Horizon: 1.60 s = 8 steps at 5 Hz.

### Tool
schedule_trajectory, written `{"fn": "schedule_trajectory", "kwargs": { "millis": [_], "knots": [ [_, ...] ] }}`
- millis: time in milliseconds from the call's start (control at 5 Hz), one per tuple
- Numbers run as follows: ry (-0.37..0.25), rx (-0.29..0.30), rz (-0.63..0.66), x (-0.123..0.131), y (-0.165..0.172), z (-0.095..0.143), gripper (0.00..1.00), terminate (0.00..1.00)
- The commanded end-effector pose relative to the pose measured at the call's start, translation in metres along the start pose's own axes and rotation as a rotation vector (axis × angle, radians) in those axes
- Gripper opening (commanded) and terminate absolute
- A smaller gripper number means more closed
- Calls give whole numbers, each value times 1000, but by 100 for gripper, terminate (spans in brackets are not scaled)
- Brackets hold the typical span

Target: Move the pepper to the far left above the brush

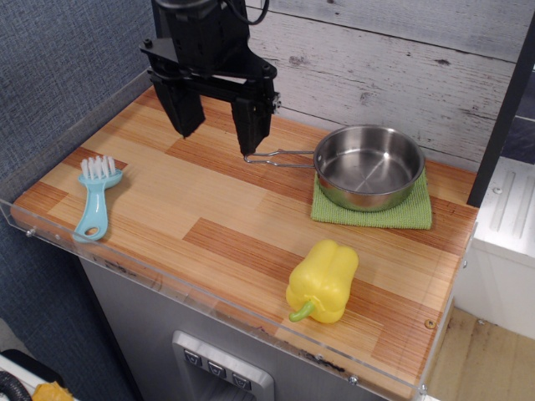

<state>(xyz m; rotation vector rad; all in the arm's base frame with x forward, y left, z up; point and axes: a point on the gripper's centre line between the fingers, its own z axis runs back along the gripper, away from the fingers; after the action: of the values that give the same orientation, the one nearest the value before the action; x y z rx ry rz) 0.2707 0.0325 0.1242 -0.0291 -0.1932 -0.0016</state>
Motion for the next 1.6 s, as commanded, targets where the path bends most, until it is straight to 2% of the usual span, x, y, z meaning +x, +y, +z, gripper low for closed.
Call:
{"fn": "schedule_trajectory", "kwargs": {
  "millis": [0, 400, 600, 1000, 1400],
  "knots": [
    [-69, -33, -78, 6, -60, -8, 100, 0],
    [4, -79, -156, 2, -108, -30, 100, 0],
    [39, -86, -171, -6, -119, -41, 100, 0],
    [192, -82, -208, -30, -124, -77, 100, 0],
    [220, -86, -219, -33, -129, -90, 100, 0]
  ]
}}
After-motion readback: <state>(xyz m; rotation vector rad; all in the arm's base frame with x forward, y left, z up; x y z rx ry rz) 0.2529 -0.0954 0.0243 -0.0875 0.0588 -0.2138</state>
